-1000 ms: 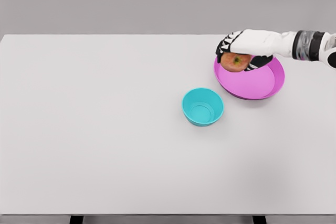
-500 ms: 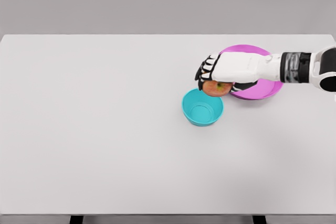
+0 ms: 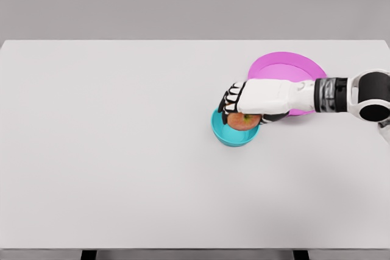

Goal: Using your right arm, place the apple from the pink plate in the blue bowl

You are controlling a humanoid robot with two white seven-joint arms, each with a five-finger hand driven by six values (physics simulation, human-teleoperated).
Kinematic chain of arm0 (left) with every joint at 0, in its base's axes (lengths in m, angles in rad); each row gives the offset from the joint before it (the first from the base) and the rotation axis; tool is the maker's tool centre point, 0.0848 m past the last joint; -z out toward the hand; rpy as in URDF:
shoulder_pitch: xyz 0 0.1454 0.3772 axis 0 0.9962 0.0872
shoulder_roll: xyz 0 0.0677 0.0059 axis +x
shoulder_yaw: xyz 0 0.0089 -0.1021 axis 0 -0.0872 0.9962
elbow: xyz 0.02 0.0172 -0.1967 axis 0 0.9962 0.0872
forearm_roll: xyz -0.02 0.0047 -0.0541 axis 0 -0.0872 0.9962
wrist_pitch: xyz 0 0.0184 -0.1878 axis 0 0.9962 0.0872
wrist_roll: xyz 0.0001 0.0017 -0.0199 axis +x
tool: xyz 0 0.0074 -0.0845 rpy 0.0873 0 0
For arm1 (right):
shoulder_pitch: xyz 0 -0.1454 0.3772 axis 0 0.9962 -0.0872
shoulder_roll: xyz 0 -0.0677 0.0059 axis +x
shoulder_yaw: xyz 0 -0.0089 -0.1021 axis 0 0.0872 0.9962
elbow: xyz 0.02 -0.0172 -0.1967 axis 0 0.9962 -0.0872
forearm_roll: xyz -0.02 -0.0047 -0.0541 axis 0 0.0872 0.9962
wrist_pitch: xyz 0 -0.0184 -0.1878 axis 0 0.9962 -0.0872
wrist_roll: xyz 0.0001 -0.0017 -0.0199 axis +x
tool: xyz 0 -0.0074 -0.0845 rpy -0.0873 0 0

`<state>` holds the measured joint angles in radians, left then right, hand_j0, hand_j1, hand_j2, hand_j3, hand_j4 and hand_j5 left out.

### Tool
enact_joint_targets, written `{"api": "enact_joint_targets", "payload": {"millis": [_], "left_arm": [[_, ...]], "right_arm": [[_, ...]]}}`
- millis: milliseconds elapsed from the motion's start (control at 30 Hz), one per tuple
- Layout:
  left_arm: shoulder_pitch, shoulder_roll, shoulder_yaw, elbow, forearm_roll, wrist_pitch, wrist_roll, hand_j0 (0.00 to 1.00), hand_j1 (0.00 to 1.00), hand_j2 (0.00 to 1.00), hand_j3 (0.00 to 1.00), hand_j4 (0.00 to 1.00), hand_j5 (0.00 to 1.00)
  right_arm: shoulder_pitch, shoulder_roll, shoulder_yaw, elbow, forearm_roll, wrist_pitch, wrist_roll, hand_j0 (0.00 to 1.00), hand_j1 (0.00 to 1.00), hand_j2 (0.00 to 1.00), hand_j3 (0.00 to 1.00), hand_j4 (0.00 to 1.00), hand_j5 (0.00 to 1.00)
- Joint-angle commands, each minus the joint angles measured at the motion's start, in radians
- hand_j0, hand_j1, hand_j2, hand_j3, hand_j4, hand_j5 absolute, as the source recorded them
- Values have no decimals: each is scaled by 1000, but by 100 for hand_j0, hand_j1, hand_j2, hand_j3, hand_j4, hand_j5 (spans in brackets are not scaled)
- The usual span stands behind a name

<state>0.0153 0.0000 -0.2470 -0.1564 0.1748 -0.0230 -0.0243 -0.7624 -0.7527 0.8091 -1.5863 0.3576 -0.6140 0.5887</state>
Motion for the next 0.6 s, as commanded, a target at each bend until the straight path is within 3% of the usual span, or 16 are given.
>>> {"api": "enact_joint_targets", "payload": {"millis": [0, 367, 400, 433, 567], "left_arm": [[0, 0, 0, 0, 0, 0, 0, 100, 100, 100, 100, 100, 100], [0, 0, 0, 0, 0, 0, 0, 100, 100, 100, 100, 100, 100], [2, 0, 0, 0, 0, 0, 0, 100, 100, 100, 100, 100, 100], [0, 0, 0, 0, 0, 0, 0, 100, 100, 100, 100, 100, 100], [0, 0, 0, 0, 0, 0, 0, 100, 100, 100, 100, 100, 100]], "right_arm": [[2, 0, 4, 0, -5, 3, -1, 48, 48, 48, 48, 48, 48], [-5, 27, 36, 28, 8, 3, -1, 49, 49, 49, 49, 49, 49], [-5, 27, 36, 28, 8, 3, -3, 90, 90, 90, 90, 90, 90], [-5, 27, 36, 28, 8, 3, -3, 100, 100, 100, 100, 100, 100], [-5, 27, 36, 26, 8, 3, -3, 100, 100, 100, 100, 100, 100]]}}
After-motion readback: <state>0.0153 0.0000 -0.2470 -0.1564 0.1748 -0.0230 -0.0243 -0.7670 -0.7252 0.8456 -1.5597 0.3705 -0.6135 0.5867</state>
